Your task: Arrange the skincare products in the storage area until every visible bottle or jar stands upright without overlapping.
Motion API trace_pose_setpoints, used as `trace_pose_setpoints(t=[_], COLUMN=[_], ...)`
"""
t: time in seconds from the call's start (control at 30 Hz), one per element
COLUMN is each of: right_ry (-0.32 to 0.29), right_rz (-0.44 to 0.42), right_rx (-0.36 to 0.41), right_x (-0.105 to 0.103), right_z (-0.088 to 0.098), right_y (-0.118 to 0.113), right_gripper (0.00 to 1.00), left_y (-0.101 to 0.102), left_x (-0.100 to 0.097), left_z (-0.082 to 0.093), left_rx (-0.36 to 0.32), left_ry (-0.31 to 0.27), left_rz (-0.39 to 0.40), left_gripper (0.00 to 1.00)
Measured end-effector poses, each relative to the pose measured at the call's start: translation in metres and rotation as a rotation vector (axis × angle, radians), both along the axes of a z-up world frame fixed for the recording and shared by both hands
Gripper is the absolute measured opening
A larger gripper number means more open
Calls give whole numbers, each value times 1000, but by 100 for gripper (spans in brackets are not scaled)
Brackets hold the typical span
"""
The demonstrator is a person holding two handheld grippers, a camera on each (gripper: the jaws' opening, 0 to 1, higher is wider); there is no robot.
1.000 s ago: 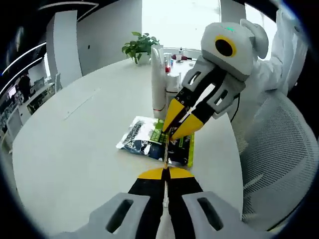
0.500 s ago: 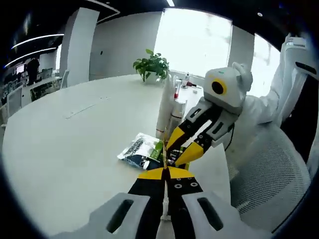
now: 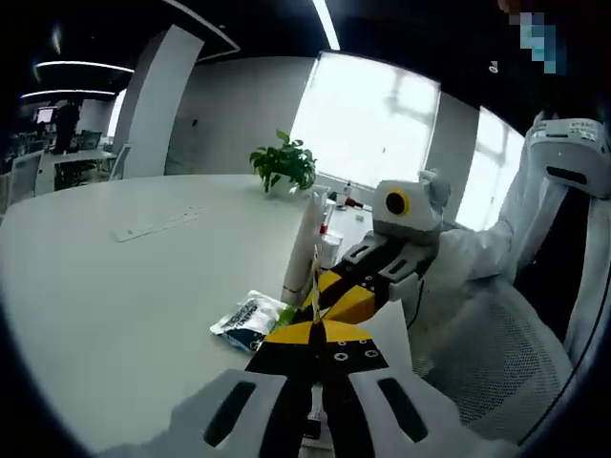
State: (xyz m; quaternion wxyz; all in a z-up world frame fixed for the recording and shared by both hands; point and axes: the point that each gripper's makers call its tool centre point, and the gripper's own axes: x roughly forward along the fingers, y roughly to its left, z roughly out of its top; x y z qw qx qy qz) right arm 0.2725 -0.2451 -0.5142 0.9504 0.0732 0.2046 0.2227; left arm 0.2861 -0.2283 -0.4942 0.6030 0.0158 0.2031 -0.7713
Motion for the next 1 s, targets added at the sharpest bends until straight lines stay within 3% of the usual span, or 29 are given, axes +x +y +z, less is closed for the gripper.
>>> trace_pose_setpoints(t=[0.1, 0.23, 0.27, 0.57, 0.87, 1.0], right_ry=[-26, -62, -48, -72, -47, -28], right_rz=[5, 22, 15, 27, 14, 8], right_rx=[46, 170, 175, 161, 129, 137], right_x=[-1, -4, -4, -4, -3, -4], right_z=[8, 22, 22, 29, 23, 20], right_y=[0, 4, 1, 5, 4, 3], right_gripper=[4, 3, 2, 0, 0, 0], left_y=[0, 1, 1, 2, 5, 5], left_x=[-2, -6, -6, -3, 11, 16], left_z=[3, 10, 11, 12, 6, 11], left_rx=[-10, -40, -43, -38, -8, -22], left_ry=[6, 32, 37, 19, -40, -30], left_rz=[-7, -27, -24, -5, 62, 87], left_gripper=[2, 2, 2, 2, 5, 5])
